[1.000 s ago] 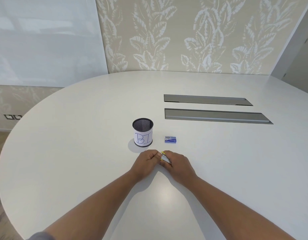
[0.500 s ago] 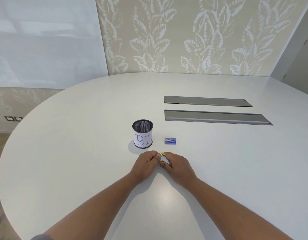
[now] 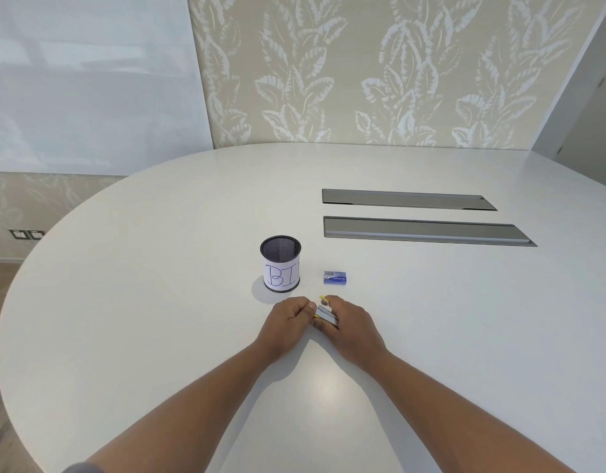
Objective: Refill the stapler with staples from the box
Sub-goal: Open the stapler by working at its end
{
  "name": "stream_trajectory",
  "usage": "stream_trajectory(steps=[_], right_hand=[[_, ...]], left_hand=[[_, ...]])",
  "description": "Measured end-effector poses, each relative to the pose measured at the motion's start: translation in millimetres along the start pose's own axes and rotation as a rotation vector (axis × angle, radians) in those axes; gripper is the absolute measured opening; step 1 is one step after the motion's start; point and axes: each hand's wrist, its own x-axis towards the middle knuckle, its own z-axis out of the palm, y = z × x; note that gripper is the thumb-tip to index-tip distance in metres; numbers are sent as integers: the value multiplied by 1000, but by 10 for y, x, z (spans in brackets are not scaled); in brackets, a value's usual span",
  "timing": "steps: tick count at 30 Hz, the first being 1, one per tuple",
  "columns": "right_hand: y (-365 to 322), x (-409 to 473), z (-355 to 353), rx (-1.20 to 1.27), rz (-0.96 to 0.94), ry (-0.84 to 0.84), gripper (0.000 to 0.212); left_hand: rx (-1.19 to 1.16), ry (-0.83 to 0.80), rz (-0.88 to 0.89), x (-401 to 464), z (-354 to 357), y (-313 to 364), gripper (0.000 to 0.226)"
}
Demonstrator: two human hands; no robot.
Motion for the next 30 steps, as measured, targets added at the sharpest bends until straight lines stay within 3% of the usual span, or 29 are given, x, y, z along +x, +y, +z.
stream_trajectory(steps=[2, 6, 8, 11, 16, 19, 23, 25, 27, 30], right_hand=[[-14, -6, -1, 10, 16, 3, 72], [-8, 2, -1, 9, 24, 13, 71], [1, 13, 7, -1, 18, 7, 61], [-2, 6, 19, -44, -36, -5, 30], [19, 5, 25, -43, -34, 14, 32], [25, 19, 32, -18, -20, 26, 50], [5, -3, 28, -49, -53, 4, 27], [-4, -8, 32, -46, -61, -11, 25], [-4, -1, 29, -32, -49, -5, 27], [-9, 0, 12, -17, -3, 10, 56]], left_hand=[[8, -1, -2, 6, 0, -4, 34], [14, 0, -9, 11, 1, -6, 34], [10, -6, -19, 12, 0, 0, 33], [21, -10, -11, 16, 4, 4, 34], [20, -7, -8, 14, 0, 4, 34], [10, -6, -6, 14, 1, 10, 33], [6, -14, -6, 19, 2, 7, 34], [5, -13, -2, 20, 1, -8, 35], [7, -10, 7, 17, 3, -18, 34], [5, -4, 7, 20, 8, -12, 33]])
